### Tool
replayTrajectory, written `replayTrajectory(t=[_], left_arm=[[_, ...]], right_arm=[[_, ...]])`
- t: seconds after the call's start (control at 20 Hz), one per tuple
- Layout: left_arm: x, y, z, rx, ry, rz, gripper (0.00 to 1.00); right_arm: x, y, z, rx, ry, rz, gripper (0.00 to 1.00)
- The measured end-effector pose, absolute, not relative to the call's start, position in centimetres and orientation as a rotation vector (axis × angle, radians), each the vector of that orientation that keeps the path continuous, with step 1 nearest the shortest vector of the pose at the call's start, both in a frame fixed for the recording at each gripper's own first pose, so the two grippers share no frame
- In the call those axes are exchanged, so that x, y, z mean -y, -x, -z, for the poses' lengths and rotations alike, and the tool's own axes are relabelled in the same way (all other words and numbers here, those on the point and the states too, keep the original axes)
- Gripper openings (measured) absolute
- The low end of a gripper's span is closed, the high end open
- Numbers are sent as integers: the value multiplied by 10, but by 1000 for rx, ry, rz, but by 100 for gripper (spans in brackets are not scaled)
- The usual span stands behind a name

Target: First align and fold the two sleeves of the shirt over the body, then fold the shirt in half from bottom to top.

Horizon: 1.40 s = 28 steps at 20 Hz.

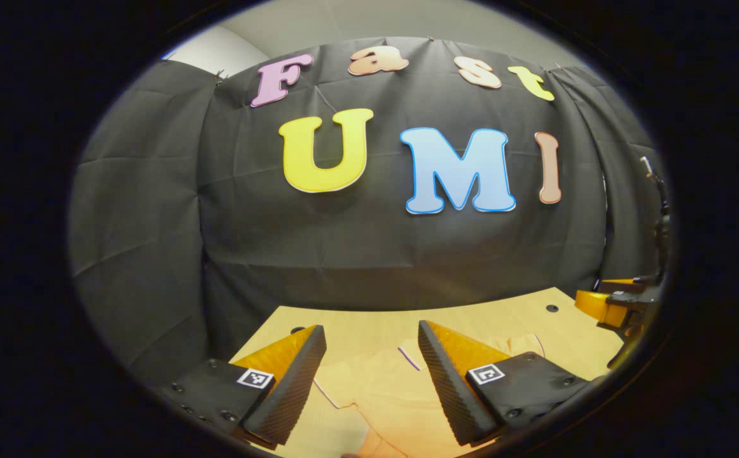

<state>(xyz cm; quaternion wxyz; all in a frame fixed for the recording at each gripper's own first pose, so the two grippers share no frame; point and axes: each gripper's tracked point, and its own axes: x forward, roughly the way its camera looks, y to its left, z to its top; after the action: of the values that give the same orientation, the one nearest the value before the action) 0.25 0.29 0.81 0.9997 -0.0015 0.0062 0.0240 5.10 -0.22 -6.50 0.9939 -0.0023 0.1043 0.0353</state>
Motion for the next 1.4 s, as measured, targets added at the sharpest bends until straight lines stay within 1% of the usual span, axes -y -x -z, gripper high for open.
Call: replayTrajectory(t=[0.1, 0.15, 0.3, 0.35, 0.5, 0.8, 1.0, 1.05, 1.1, 1.15, 1.3, 1.35, 1.4], left_arm=[[-7, -1, -6, -19, 7, -59, 97], [-10, 0, -4, -22, 10, -64, 96], [-17, 1, -1, -31, 18, -80, 97], [-19, 2, 0, -35, 18, -86, 95], [-28, 6, 3, -42, 20, -107, 97], [-46, 13, 12, -68, 23, -155, 96], [-55, 16, 18, -90, 26, -186, 97], [-57, 15, 19, -94, 27, -192, 95], [-58, 15, 21, -98, 28, -198, 97], [-59, 14, 22, -101, 29, -203, 96], [-61, 15, 25, -107, 37, -215, 95], [-60, 15, 26, -109, 41, -217, 95], [-60, 14, 26, -111, 44, -221, 95]], right_arm=[[8, -66, 86, -256, 10, -64, 95], [10, -73, 96, -280, 14, -61, 95], [19, -92, 130, -352, 24, -46, 95], [22, -98, 140, -378, 25, -43, 95], [34, -114, 174, -447, 31, -25, 95], [53, -139, 249, -602, 20, 16, 96], [62, -148, 280, -661, 26, 36, 96], [62, -150, 285, -672, 23, 37, 96], [62, -151, 291, -682, 20, 39, 96], [62, -153, 295, -692, 21, 41, 96], [60, -149, 308, -735, 15, 23, 96], [58, -152, 306, -719, 4, 18, 94], [58, -154, 310, -722, -2, 20, 90]])
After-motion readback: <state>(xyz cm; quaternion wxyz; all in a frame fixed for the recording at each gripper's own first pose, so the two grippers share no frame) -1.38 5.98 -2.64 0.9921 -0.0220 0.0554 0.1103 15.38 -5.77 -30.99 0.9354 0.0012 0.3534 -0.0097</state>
